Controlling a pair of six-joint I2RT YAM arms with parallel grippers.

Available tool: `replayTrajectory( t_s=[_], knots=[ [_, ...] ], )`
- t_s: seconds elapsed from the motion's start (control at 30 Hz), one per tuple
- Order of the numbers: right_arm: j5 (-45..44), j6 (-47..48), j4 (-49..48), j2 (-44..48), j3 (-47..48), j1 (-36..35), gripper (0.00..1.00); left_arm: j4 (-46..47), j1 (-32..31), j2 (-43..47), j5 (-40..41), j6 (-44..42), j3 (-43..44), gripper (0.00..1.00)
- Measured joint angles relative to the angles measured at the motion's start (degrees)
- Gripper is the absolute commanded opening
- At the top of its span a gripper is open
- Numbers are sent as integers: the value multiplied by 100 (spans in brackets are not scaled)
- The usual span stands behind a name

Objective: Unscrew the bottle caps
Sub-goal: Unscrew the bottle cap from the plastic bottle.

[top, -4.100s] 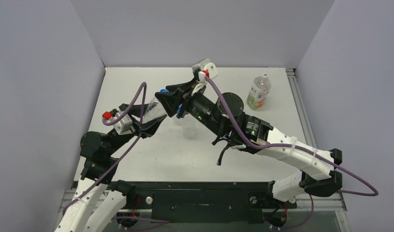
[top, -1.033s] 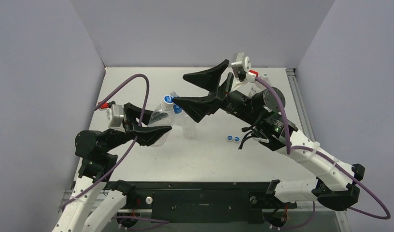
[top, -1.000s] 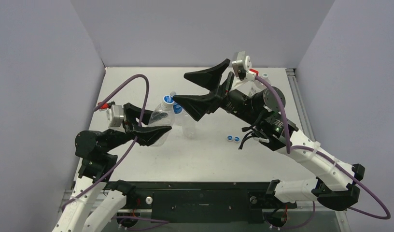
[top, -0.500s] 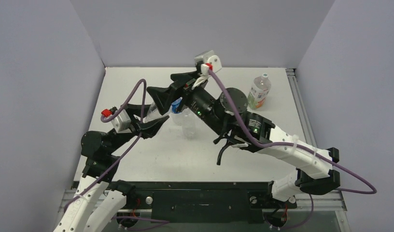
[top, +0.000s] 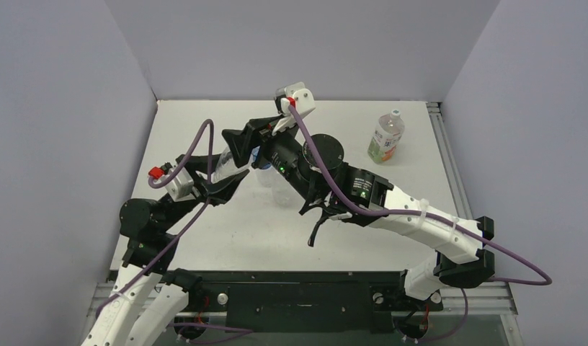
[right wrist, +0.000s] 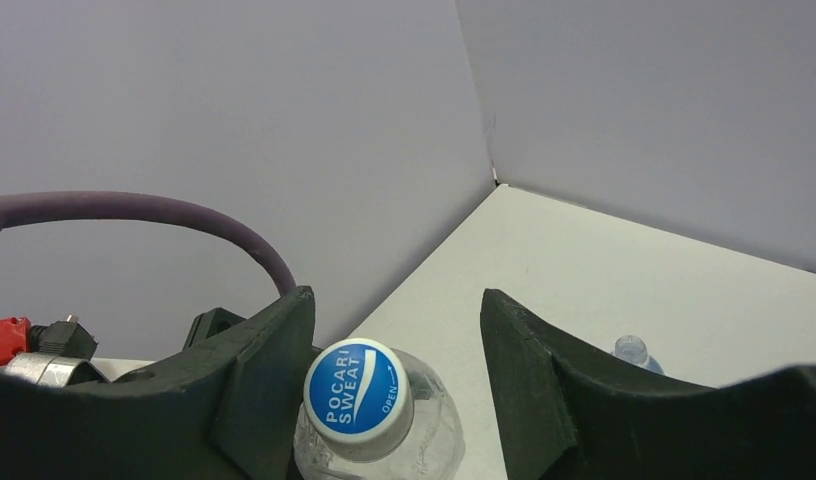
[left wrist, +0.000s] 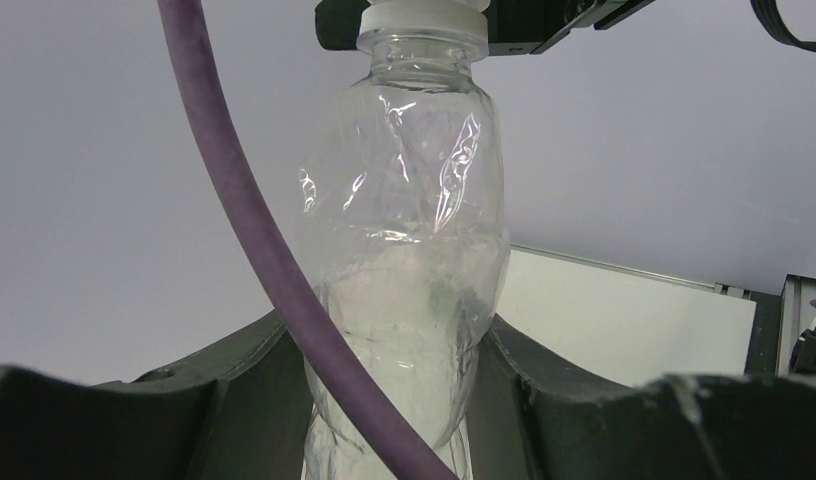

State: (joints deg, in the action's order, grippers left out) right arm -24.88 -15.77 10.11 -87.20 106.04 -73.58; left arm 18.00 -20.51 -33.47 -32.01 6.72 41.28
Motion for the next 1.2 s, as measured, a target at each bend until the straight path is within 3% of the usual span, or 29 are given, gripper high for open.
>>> replayTrajectory(
  t_s=[0.1, 0.27, 0.5, 0.73, 0.97, 1.2],
  knots=[
    [-26, -52, -59, 0, -17, 0, 48, 7, 0, 4, 35, -4, -28, 0],
    [-13, -133, -151, 9, -103, -2, 23, -26, 0, -2, 68, -15, -57, 0],
    [-4, -157, -201, 46, -186, -17, 1, -68, 0, -13, 68, -13, -66, 0],
    [634, 15, -476, 284, -675, 251, 0, -236, 0, -107, -28, 289, -52, 0],
    [3202, -17, -1082, 839, -1609, 1121, 0, -557, 22, -131, -599, 942, 35, 0],
    [5471, -505, -1821, 949, -1692, 1740, 0, -533, 142, -173, -1377, 1869, 92, 0]
  ],
)
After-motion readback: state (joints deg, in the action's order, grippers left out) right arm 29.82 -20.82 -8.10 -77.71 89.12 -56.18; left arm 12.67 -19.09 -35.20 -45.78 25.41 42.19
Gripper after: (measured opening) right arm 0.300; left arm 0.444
